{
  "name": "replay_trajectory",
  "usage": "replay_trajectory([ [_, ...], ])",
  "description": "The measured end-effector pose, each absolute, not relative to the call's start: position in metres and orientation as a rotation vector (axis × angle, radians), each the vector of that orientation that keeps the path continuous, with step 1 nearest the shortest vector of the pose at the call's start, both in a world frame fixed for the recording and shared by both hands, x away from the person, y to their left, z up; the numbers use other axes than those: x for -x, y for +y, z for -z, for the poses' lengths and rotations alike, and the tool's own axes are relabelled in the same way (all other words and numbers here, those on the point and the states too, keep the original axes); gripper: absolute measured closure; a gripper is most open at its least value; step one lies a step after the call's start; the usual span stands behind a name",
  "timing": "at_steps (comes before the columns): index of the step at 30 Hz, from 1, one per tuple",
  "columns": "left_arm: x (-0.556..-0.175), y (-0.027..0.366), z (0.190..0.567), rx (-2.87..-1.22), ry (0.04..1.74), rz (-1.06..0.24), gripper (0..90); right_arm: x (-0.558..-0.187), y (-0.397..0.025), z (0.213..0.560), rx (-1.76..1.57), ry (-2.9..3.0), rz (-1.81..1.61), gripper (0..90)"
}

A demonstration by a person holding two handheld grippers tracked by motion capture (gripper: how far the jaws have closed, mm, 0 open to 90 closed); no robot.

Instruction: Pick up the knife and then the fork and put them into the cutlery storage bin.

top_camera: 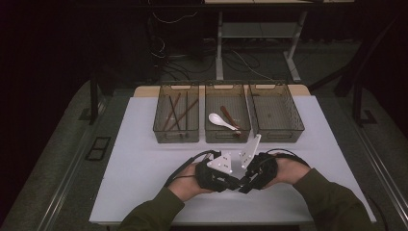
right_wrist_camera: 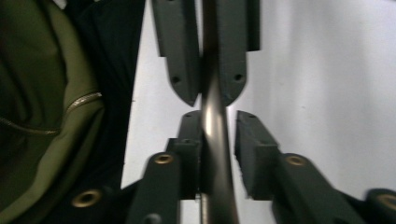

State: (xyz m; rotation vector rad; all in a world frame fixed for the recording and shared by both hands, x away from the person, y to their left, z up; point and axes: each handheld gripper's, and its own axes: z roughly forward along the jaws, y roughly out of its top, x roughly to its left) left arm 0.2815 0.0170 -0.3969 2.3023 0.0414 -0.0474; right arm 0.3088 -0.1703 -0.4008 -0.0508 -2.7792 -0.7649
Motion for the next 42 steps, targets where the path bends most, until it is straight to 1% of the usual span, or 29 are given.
replay_trajectory([
  [13,-0.282,0.018,0.401,-2.311,0.025,0.03,79.2,-0.305,-0.171,0.401,-0.003,-2.806,0.821,77.6],
  [17,-0.283,0.019,0.4,-2.302,0.026,0.029,77.7,-0.305,-0.172,0.4,-0.017,-2.828,0.851,77.6],
  [23,-0.282,0.025,0.397,-2.27,0.093,0.012,61.1,-0.306,-0.175,0.4,-0.045,-2.863,0.864,77.7],
  [27,-0.287,0.035,0.391,-2.227,0.133,-0.03,50.3,-0.307,-0.178,0.4,-0.02,-2.863,0.869,77.7],
  [30,-0.286,0.048,0.387,-2.178,0.216,-0.039,43.7,-0.309,-0.184,0.399,-0.005,-2.88,0.876,77.6],
  [37,-0.284,0.087,0.384,-2.118,0.352,-0.11,37.0,-0.319,-0.207,0.39,0.128,-2.904,0.936,77.6],
  [42,-0.279,0.11,0.39,-2.114,0.425,-0.155,35.6,-0.328,-0.225,0.384,0.228,-2.93,0.977,77.6],
])
